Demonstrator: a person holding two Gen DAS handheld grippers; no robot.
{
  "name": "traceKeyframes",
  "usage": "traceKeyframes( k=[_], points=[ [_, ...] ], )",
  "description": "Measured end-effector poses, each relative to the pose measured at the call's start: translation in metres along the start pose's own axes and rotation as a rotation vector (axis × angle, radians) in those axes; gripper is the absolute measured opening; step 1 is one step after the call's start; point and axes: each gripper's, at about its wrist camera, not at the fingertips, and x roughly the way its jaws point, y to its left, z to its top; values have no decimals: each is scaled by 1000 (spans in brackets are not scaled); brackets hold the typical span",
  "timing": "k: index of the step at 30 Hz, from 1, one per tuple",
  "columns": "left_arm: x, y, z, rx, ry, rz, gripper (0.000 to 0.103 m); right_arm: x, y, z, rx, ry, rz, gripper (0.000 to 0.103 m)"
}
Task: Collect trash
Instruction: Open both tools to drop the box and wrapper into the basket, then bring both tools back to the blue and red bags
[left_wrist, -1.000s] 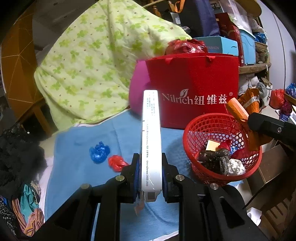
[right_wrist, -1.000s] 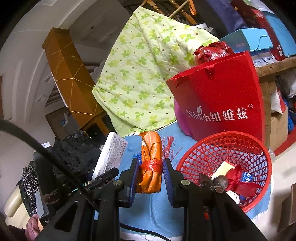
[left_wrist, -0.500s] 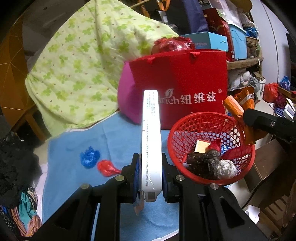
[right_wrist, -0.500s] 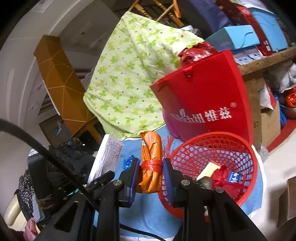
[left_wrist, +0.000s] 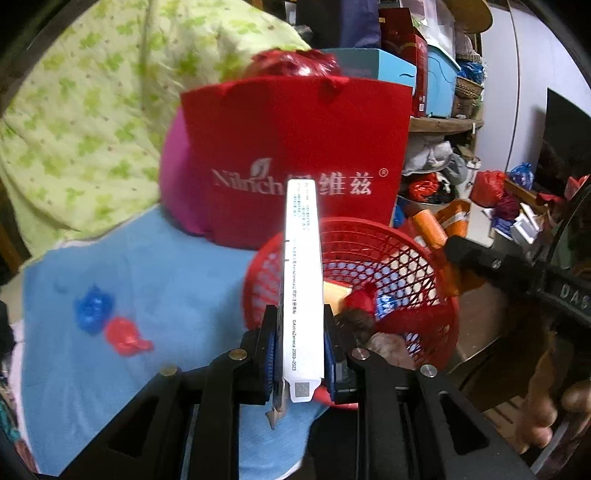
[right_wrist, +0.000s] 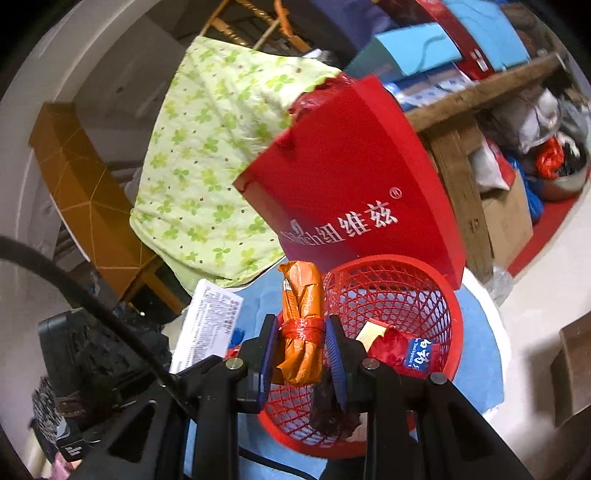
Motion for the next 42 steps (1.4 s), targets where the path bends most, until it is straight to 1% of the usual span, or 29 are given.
traceKeyframes(
  k=[2,3,5,6,7,9,12,13,15,18,20,23,28,30,34,38,42],
  points=[
    [12,0,6,-8,11,-44,27,10,-7,3,37,9,5,31],
    [17,-1,9,-8,15,-59,27,15,-10,5,46,13,3,31],
    [26,-1,12,-11,18,-66,28,28,-15,8,63,27,-7,31],
    [29,-1,12,-13,23,-70,32,33,-17,8,75,36,-5,31],
    [31,0,12,-16,27,-73,40,37,-19,9,92,46,-4,31],
    [27,6,8,-29,23,-67,47,41,-20,9,111,55,-6,31],
    [14,17,-4,-30,11,-64,48,37,-12,5,74,44,-11,31],
    [10,20,-8,-25,6,-55,50,36,-9,4,63,46,-9,31],
    [-1,31,-23,-21,-6,-25,55,33,0,2,47,50,5,31],
    [-11,51,-47,-47,4,7,55,32,21,-1,-6,59,28,31],
    [-18,74,-68,-77,15,43,55,34,37,-3,-42,69,51,31],
    [-28,110,-101,-123,38,124,55,42,73,-10,-116,92,99,31],
    [-43,172,-145,-253,62,244,55,67,126,-29,-217,158,171,31],
    [-49,196,-160,-293,63,295,56,85,146,-40,-256,204,184,31],
    [-53,231,-179,-356,65,347,56,129,171,-68,-305,298,186,31],
    [-51,257,-194,-399,71,373,56,181,179,-90,-320,375,170,31],
    [-47,281,-205,-428,89,388,56,239,179,-103,-315,461,138,31]
  ],
)
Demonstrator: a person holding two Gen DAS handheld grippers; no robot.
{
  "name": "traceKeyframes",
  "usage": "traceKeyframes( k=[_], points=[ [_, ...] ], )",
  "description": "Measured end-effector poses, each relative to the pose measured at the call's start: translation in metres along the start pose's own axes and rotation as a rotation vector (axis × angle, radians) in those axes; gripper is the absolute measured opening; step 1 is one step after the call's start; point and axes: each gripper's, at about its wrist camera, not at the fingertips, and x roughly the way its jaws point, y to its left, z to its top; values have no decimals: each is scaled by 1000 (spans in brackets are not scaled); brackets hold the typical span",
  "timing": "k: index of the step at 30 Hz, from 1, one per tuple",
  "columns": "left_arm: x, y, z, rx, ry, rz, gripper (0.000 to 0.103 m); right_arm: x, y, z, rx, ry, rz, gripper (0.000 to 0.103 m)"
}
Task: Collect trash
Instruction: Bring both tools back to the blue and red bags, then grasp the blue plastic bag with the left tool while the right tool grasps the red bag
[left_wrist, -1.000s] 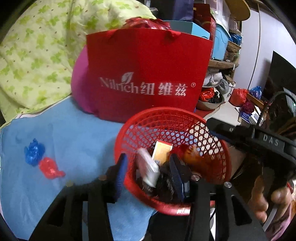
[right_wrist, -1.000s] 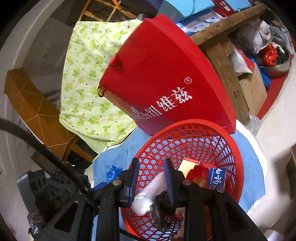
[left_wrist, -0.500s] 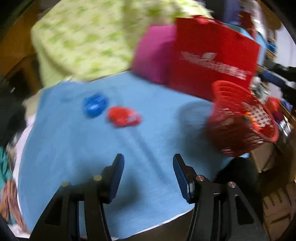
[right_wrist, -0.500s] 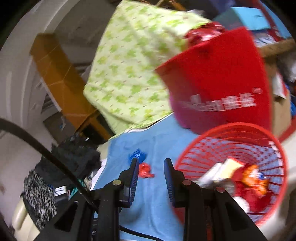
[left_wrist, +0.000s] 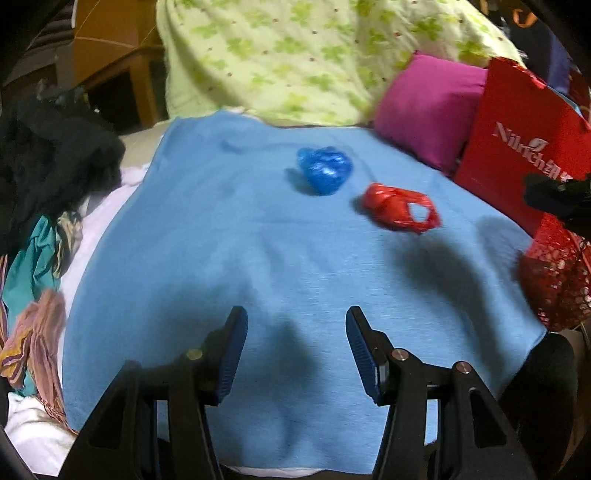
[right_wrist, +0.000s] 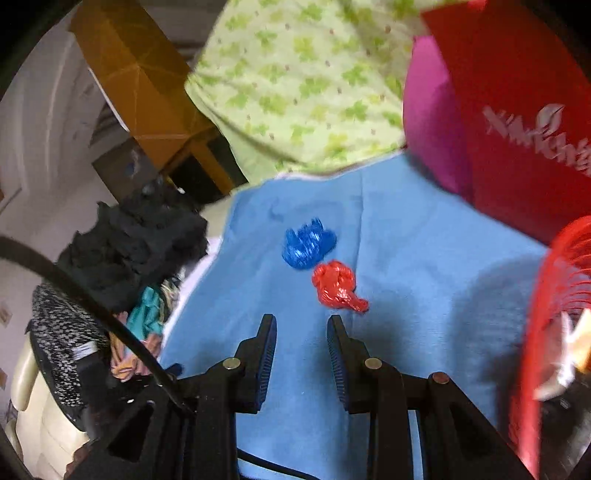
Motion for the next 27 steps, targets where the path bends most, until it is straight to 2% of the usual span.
traceKeyframes(
  k=[1,2,3,5,10,13,14,15,16,17,23,25,27],
  points=[
    [4,3,2,-5,4,3,56,14,-2,4,5,22,2,32],
    [9,8,4,-13,9,7,56,31,-5,8,10,47,2,37],
    [12,12,6,-18,12,10,56,44,-7,12,16,65,0,50],
    [20,22,11,-30,18,16,56,69,-11,21,31,66,5,72],
    [37,36,39,-35,16,27,58,126,-13,41,21,89,12,71],
    [47,38,61,-24,-10,27,61,164,-16,44,0,150,-27,70],
    [51,37,68,-22,-15,23,62,172,-17,43,-5,168,-39,63],
    [55,36,76,-21,-22,14,64,184,-19,40,-22,189,-59,45],
    [58,33,83,-20,-26,9,64,190,-20,37,-36,204,-68,35],
    [63,29,91,-17,-32,1,65,189,-23,34,-37,196,-59,31],
    [101,-7,138,25,-49,-92,73,145,-38,18,-1,123,-3,28],
    [119,-19,153,43,-34,-129,80,125,-42,12,14,107,16,27],
    [143,-31,165,47,-6,-152,80,107,-43,5,11,95,24,27]
  ],
)
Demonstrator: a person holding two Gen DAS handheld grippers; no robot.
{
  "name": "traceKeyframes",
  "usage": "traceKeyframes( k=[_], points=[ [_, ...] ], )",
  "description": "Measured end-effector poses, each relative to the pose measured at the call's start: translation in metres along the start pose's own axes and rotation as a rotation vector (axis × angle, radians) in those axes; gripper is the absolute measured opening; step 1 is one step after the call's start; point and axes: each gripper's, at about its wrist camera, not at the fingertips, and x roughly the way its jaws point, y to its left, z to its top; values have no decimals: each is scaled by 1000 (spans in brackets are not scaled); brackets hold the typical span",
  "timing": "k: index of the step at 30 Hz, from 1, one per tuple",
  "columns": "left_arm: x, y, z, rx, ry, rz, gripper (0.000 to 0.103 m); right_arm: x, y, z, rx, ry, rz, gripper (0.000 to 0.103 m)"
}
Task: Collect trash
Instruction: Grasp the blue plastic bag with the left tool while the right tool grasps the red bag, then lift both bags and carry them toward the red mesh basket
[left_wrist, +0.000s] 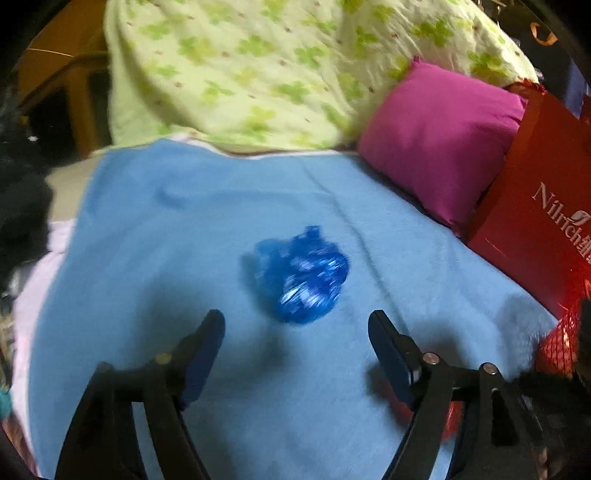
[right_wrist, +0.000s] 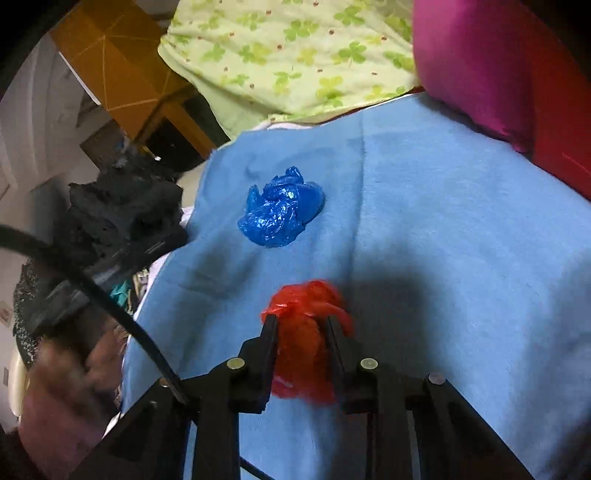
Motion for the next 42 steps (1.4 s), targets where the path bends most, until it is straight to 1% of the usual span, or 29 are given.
traceKeyframes(
  k=[1,3,4,5,6,8,9,10,11,12,14,16,19,20,21,22,24,27,29,30,32,34,37,42],
  points=[
    [10,-3,4,-5,13,-5,80,-8,1,-5,-8,-8,-3,27],
    [37,-6,12,-12,65,-38,81,-18,3,-13,-35,-22,-22,27],
    [52,-7,14,-15,108,-39,81,-22,4,-15,-52,-22,-38,27],
    [66,-6,15,-24,134,-15,81,-21,7,-16,-69,-17,-46,27],
    [72,-5,15,-30,140,-6,81,-21,10,-18,-79,-19,-46,27],
    [83,-1,13,-51,153,-26,81,-24,12,-16,-96,-51,-28,28],
    [84,2,11,-69,154,-43,74,-25,12,-12,-99,-71,-17,33],
    [85,5,10,-78,154,-48,49,-23,12,-8,-100,-73,-14,38],
    [87,9,9,-85,164,-60,38,-20,12,-5,-97,-68,-12,66],
    [90,13,8,-92,180,-83,36,-17,11,-2,-94,-78,-1,85],
    [87,22,6,-107,170,-90,32,-9,11,5,-95,-97,12,85],
    [81,27,4,-107,161,-88,29,7,11,13,-93,-62,-3,84],
    [57,33,-4,-123,129,-103,29,37,12,18,-85,0,-19,81],
    [47,34,-7,-119,124,-91,29,50,13,17,-85,45,-28,69],
    [37,33,-12,-105,124,-61,29,62,13,15,-80,94,-38,52],
    [29,33,-16,-92,120,-43,29,68,13,13,-70,110,-40,52],
    [2,32,-28,-60,98,-20,29,66,16,9,-58,96,-43,50],
    [-31,31,-39,-17,66,53,29,48,23,5,-46,75,-36,48],
    [-57,30,-46,-15,38,74,29,28,33,-1,-70,46,-42,48],
    [-69,28,-48,-13,26,85,29,12,40,-5,-83,23,-48,48],
    [-94,20,-51,-2,-5,136,29,-15,47,-8,-91,-13,-38,48],
    [-117,13,-53,4,-36,165,29,-41,53,-12,-102,-50,-34,48],
    [-152,-8,-60,21,-91,187,29,-88,71,-19,-135,-118,-38,48],
    [-205,-44,-71,54,-169,198,30,-147,95,-30,-175,-216,-42,48]
  ],
)
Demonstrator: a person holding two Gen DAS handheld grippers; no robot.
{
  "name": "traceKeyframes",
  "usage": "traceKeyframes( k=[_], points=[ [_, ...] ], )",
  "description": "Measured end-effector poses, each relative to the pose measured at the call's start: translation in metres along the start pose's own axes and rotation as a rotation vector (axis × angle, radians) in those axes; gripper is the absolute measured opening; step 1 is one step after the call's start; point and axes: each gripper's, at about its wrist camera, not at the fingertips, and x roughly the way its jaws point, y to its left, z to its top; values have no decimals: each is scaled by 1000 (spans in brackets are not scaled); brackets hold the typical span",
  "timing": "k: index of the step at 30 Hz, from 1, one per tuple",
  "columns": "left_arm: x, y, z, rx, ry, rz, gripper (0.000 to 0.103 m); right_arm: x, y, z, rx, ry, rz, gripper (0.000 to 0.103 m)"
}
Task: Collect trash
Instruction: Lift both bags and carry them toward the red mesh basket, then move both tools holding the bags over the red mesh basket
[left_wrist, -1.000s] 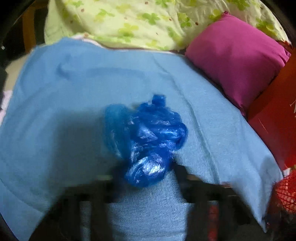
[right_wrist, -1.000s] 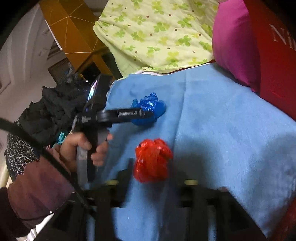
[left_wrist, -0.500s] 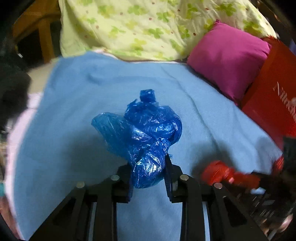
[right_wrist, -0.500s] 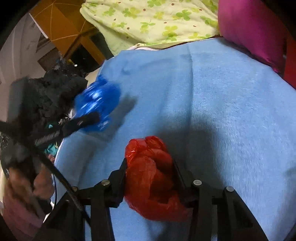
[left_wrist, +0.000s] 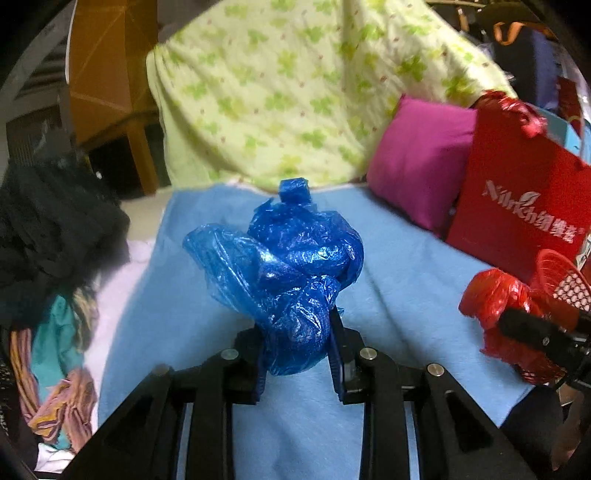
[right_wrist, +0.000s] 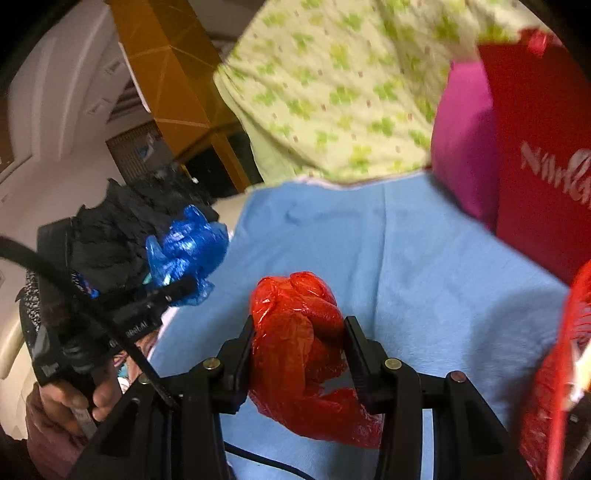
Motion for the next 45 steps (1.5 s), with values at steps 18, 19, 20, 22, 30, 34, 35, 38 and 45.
traceKeyframes(
  k=[18,19,20,22,30,34,35,38,45],
  points=[
    [-106,-67,-12,98,-139,-7,30,-142,20,-19,-44,-206,-71,48],
    [-109,-70,-12,104,-143,-6,30,-142,19,-18,-45,-209,-72,48],
    [-110,-72,-13,109,-146,-7,30,-146,19,-19,-42,-216,-72,48],
    [-113,-75,-14,116,-150,-6,30,-151,17,-19,-37,-227,-75,48],
    [-116,-86,-17,137,-158,-14,30,-160,7,-19,-21,-247,-93,48],
    [-116,-92,-18,149,-154,-19,30,-164,2,-20,-16,-249,-100,48],
    [-116,-93,-18,149,-153,-21,30,-164,2,-20,-15,-250,-102,48],
    [-116,-97,-19,156,-152,-22,30,-167,-1,-21,-11,-253,-104,48],
    [-114,-102,-20,167,-143,-36,30,-171,-5,-24,1,-254,-117,48]
  ],
)
